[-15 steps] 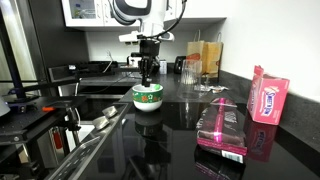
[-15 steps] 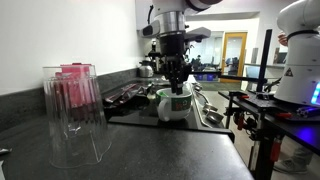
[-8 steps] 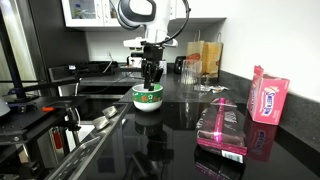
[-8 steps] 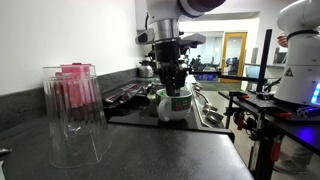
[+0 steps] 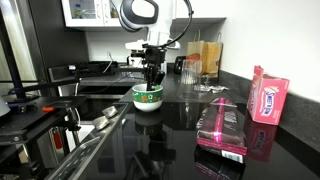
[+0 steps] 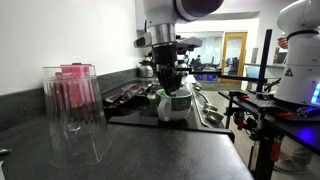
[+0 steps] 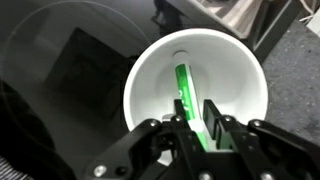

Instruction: Remove the green marker from the white and green mug

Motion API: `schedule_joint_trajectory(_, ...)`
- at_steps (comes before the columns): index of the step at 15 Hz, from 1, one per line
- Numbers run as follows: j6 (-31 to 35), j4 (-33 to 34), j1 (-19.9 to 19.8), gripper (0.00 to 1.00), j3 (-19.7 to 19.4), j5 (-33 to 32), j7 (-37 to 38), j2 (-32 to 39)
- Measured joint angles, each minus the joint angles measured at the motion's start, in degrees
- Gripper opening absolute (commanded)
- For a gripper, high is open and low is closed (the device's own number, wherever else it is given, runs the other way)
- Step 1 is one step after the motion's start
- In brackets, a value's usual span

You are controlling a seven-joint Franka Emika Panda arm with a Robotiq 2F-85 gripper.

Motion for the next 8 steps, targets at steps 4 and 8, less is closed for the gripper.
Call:
schedule_joint_trajectory(4,0.62,0.18,0.04,0.03,-0.06,-0.82,0.0,0.98)
schedule_joint_trajectory(8,0.69,0.41,0.04,0.05,-0.06,-1.59,0.0,0.93)
